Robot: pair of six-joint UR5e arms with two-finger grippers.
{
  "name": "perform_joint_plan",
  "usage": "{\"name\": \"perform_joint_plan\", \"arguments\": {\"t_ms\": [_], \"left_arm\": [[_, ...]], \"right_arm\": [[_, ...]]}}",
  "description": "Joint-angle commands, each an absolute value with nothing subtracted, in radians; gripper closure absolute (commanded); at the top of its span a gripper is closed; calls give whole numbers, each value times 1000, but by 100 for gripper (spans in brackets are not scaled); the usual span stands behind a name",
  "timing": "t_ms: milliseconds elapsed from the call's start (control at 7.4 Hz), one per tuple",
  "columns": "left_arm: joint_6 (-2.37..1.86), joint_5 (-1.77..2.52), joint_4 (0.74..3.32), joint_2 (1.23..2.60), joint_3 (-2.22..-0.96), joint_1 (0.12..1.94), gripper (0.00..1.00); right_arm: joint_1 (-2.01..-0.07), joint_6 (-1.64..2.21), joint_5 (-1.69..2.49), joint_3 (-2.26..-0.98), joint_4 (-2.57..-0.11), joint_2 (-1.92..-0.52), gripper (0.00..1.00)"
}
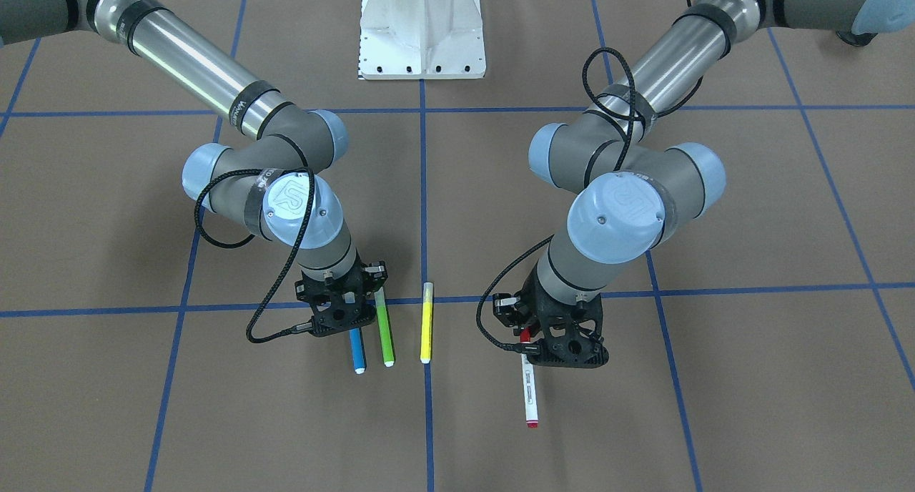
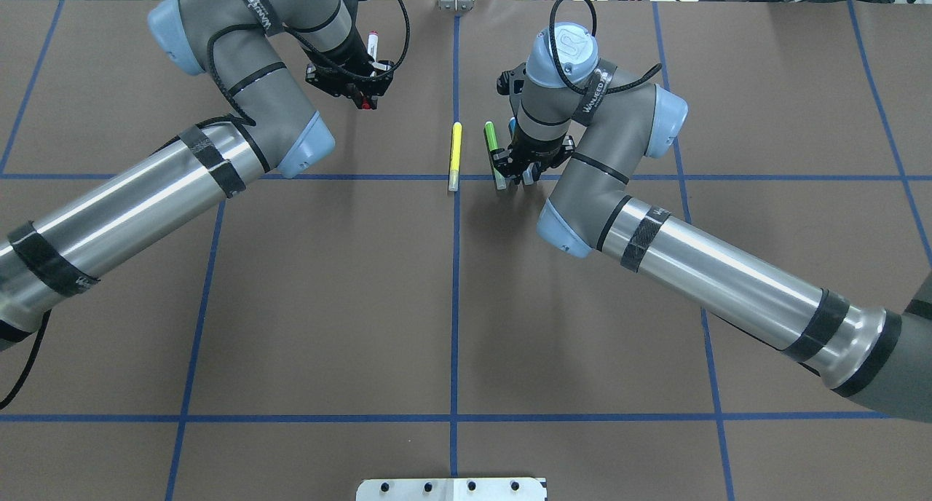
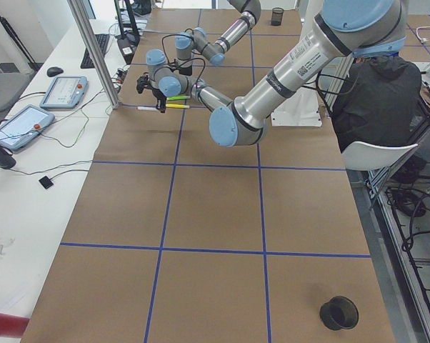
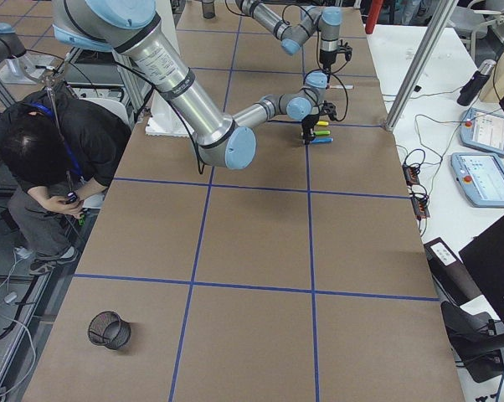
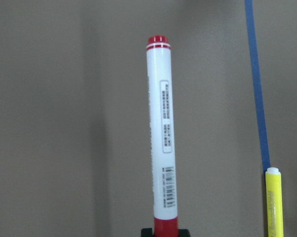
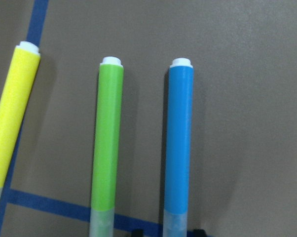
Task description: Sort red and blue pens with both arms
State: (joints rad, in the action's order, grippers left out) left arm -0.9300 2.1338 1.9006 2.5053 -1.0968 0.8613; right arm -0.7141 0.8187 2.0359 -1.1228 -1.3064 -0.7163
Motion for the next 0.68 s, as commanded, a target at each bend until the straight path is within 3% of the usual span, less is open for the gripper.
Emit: {"name": "perform_joint_plan", "arguments": {"t_ms": [0, 135, 270, 541], "left_arm": [[-931, 2135, 1899, 2503, -1106, 862, 100], [-931, 2135, 1899, 2500, -1118, 864, 100], [-931, 2135, 1899, 2500, -1118, 864, 100], [-931, 2135, 1899, 2500, -1120, 864, 100]], "right_arm": [[-713, 815, 2036, -1117, -1307, -716, 67], [-713, 813, 2036, -1115, -1307, -716, 70], [-713, 815, 2037, -1115, -1307, -716, 100], [-725, 818, 2045, -1123, -1307, -700, 100]]}}
